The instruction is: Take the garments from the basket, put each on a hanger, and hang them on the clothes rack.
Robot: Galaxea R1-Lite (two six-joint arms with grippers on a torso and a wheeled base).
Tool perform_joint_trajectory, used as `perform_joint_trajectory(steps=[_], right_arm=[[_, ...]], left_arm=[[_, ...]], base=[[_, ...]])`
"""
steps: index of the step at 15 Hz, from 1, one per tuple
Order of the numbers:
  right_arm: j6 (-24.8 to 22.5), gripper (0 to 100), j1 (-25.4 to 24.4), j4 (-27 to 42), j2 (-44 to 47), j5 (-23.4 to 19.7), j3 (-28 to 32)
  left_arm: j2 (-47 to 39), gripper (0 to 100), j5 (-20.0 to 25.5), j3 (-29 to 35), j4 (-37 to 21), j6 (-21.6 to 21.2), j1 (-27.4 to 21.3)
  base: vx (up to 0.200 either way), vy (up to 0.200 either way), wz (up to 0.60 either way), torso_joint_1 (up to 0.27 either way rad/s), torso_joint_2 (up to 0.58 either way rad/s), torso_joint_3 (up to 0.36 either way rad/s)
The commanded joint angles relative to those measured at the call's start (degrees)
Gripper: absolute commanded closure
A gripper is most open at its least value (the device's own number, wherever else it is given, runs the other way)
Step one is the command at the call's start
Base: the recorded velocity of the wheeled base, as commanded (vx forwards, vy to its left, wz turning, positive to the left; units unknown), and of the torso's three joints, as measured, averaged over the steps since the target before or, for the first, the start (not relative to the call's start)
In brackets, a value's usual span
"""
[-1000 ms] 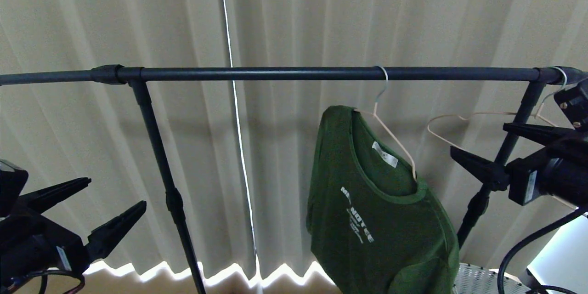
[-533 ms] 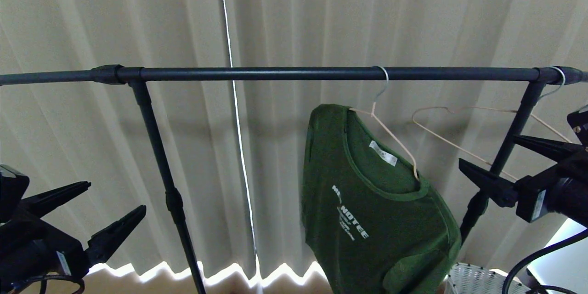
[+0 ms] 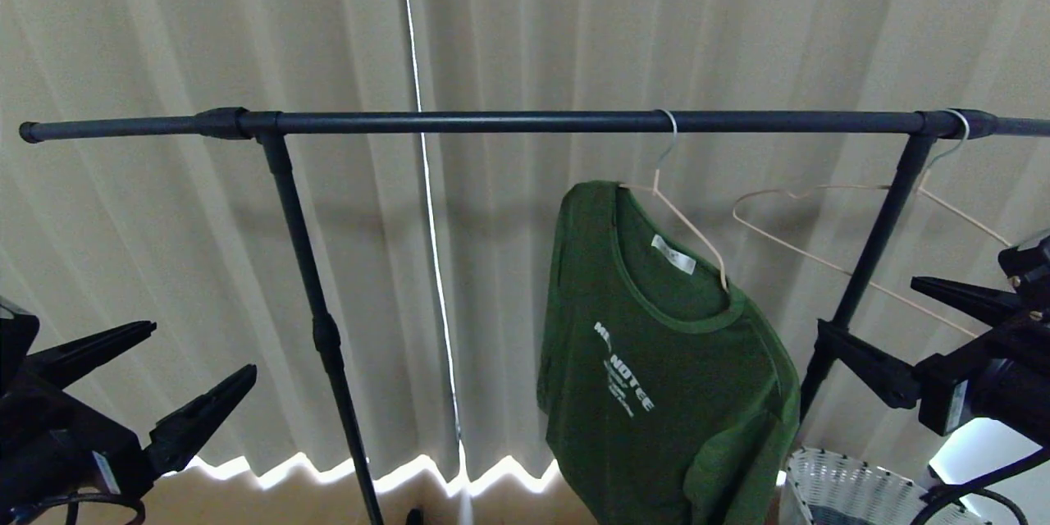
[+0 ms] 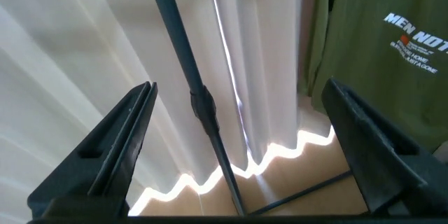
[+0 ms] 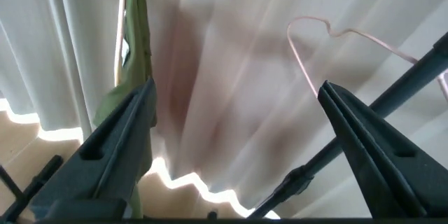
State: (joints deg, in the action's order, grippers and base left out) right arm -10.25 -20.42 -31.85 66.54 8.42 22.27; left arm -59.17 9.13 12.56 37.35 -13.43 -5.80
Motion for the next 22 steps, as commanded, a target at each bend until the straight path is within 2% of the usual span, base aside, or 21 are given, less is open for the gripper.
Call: perform_joint_trajectory(steps=[1, 11, 16, 22], right_arm=[[-0.03, 0, 0.03, -0.05, 0.08, 0.01, -0.56], [-0.12, 0, 1.26, -0.14, -1.50, -0.07, -7.07], [-0.03, 0, 1.26, -0.31, -1.94, -0.07, -10.93], [-0.12, 0, 2.23, -0.05, -5.28, 0.28, -13.92]], left_arm=[[0.37, 0, 0.01, -0.08, 0.00, -0.01, 0.00], [0.02, 0, 0.01, -2.98, -0.26, -1.33, 0.09], [-0.07, 0, 0.01, -4.03, -0.17, -3.97, 0.09], [-0.94, 0, -0.17, -2.54, 0.18, -3.53, 1.50]], base=[[-0.200, 0.000, 0.00, -0.002, 0.00, 0.007], [-0.200, 0.000, 0.00, 0.002, 0.00, 0.001], [0.000, 0.000, 0.00, 0.000, 0.00, 0.000], [0.000, 0.000, 0.00, 0.000, 0.00, 0.000]])
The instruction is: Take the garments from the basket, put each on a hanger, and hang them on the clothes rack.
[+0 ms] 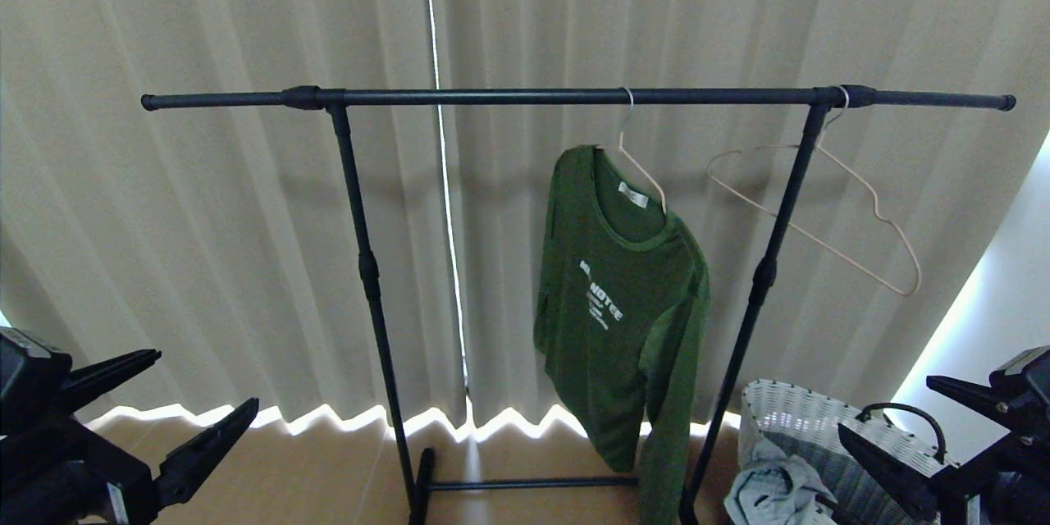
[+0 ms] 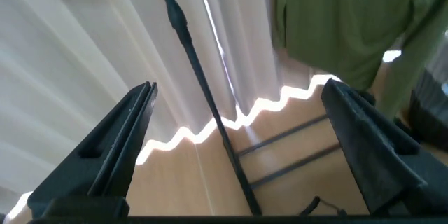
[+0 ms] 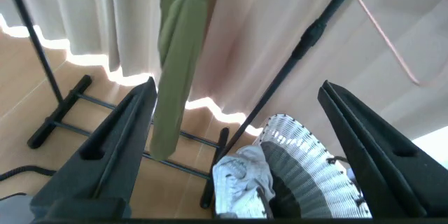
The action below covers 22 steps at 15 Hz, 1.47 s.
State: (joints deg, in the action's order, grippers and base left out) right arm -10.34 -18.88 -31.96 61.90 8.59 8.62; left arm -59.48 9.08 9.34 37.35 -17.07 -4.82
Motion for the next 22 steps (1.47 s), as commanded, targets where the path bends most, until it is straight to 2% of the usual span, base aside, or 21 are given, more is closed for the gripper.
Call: perform_joint_trajectory(steps=[1, 3, 6, 11, 22], right_arm=[[-0.12, 0, 1.57, 0.24, -0.64, 0.02, -0.62], [-0.21, 0, 2.01, 0.32, -0.38, 0.02, -1.68], [-3.37, 0, 2.18, 0.50, -0.20, 0.02, -2.55], [-3.46, 0, 3.15, 0.15, 0.41, 0.11, -2.47], [-3.46, 0, 3.15, 0.59, 0.41, 0.02, -2.64]], left_arm=[[-0.29, 0, -0.03, 1.12, 0.18, 0.19, 1.91], [0.06, 0, 0.06, 1.30, 0.18, 0.02, 4.55], [-0.20, 0, 0.06, 1.65, 0.18, 0.02, 4.46], [-0.99, 0, 0.23, 1.74, 0.18, -0.16, 4.29], [-0.73, 0, 0.23, 1.21, 0.18, -0.42, 2.27]], base=[[0.000, 0.000, 0.00, 0.000, 0.00, 0.000], [0.000, 0.000, 0.00, 0.000, 0.00, 0.000], [0.000, 0.000, 0.00, 0.000, 0.00, 0.000], [0.000, 0.000, 0.00, -0.012, 0.02, 0.014], [0.000, 0.000, 0.00, -0.182, 0.44, 0.259]])
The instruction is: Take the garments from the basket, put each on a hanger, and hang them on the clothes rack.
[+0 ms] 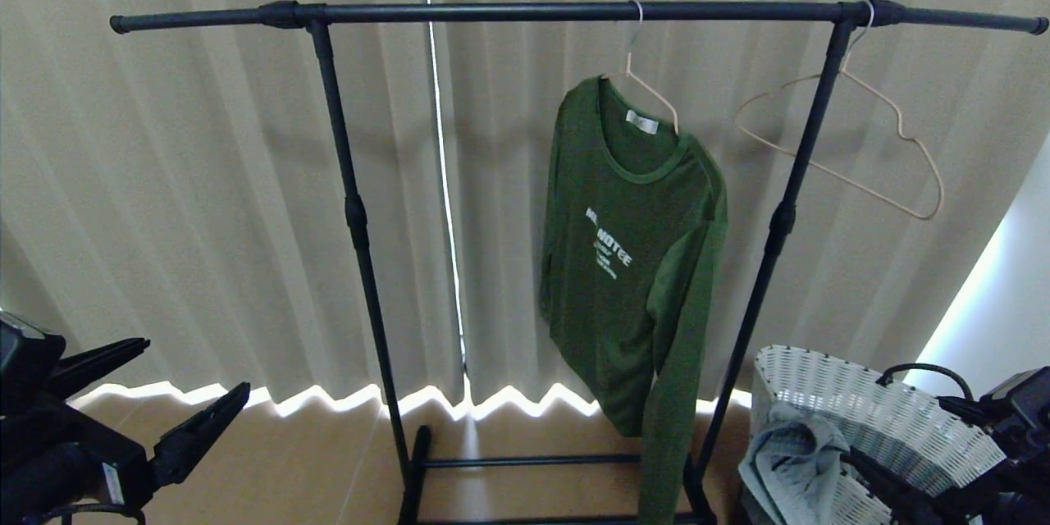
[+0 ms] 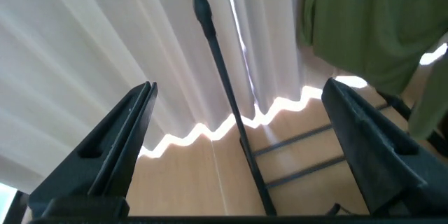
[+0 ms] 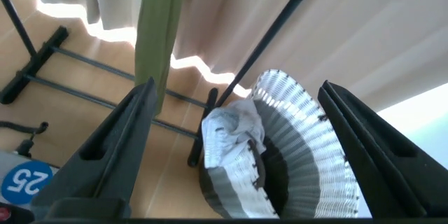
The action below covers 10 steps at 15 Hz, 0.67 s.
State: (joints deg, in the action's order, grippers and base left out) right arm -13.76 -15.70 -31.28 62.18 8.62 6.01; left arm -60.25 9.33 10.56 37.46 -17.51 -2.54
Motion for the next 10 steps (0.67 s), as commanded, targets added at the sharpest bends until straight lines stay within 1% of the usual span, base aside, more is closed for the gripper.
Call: perform_joint_trajectory(steps=[1, 4, 8, 10], right_arm=[[-0.04, 0, -0.03, -0.18, 0.13, -0.01, -0.38], [-0.04, 0, -0.03, -0.10, 0.04, -0.01, -0.47], [-0.04, 0, -0.03, -0.18, -0.22, -0.01, -1.26], [-0.04, 0, -0.03, -0.18, -0.22, -0.01, -1.26]], left_arm=[[0.04, 0, -0.01, -0.10, 0.07, 0.02, -0.01], [-0.05, 0, -0.01, -0.19, 0.07, 0.02, -0.10], [0.04, 0, -0.01, -0.45, 0.07, -0.07, -0.10], [0.13, 0, -0.01, -0.45, 0.07, -0.07, -0.10]], base=[[0.000, 0.000, 0.00, -0.183, 0.47, 0.295], [0.000, 0.000, 0.00, -0.163, 0.46, 0.299], [0.000, 0.000, 0.00, -0.123, 0.43, 0.300], [0.000, 0.000, 0.00, -0.041, 0.18, 0.137]])
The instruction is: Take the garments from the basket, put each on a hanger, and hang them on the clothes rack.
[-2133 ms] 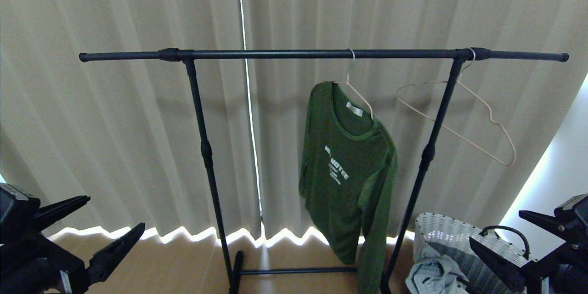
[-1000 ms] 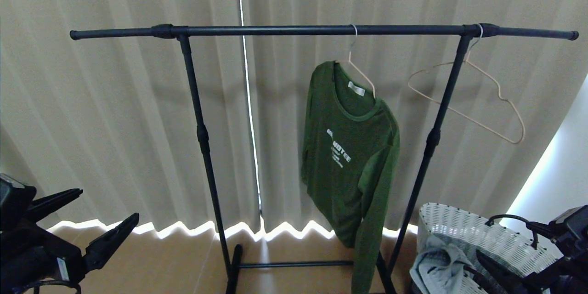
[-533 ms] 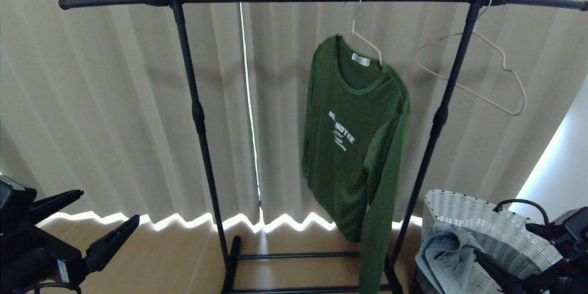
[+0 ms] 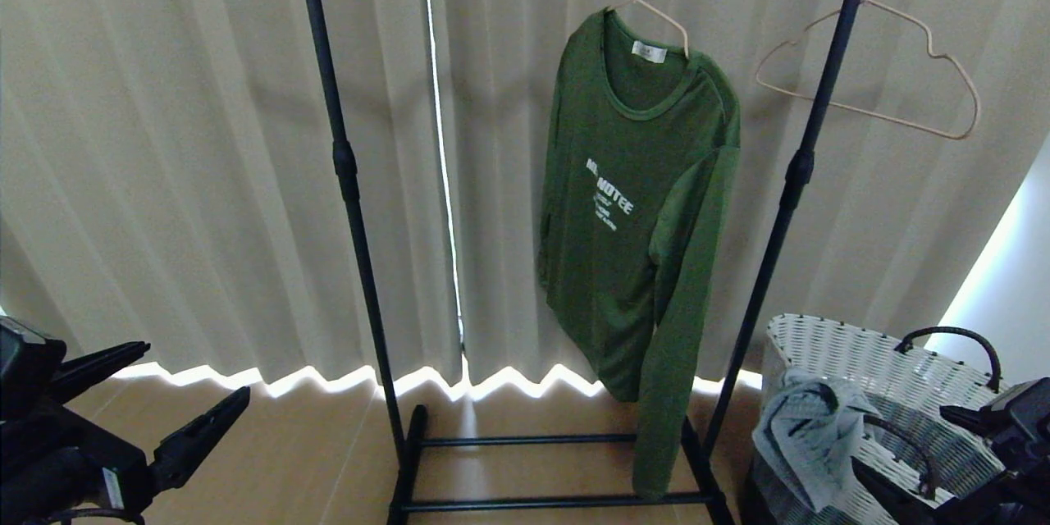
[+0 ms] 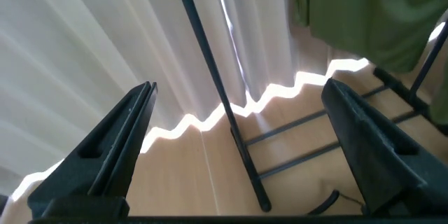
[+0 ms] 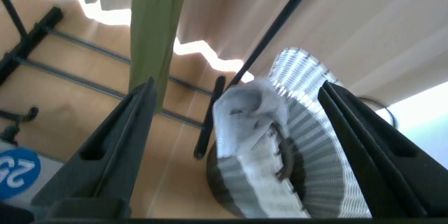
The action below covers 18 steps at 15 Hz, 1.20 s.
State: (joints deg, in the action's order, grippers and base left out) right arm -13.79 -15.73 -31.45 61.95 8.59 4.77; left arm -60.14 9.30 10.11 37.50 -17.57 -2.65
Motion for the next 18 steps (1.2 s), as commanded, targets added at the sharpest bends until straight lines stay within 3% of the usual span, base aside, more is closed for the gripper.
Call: perform_joint_trajectory(steps=[1, 15, 18], right_arm=[[-0.01, 0, -0.01, 0.07, 0.01, 0.02, -0.11], [-0.01, 0, 1.75, -0.01, -0.43, 0.02, -0.37], [-0.01, 0, 2.72, 0.07, -0.34, 0.11, -0.28]], left_arm=[[0.02, 0, 0.01, -0.09, 0.03, -0.01, -0.08], [2.57, 0, -0.07, 0.09, 0.03, -0.01, 0.18], [2.57, 0, -0.07, 0.00, 0.03, -0.01, 0.10]], base=[[0.000, 0.000, 0.00, -0.012, 0.09, 0.046], [0.000, 0.000, 0.00, 0.000, 0.00, 0.000], [0.200, -0.200, 0.00, -0.001, 0.00, 0.001]])
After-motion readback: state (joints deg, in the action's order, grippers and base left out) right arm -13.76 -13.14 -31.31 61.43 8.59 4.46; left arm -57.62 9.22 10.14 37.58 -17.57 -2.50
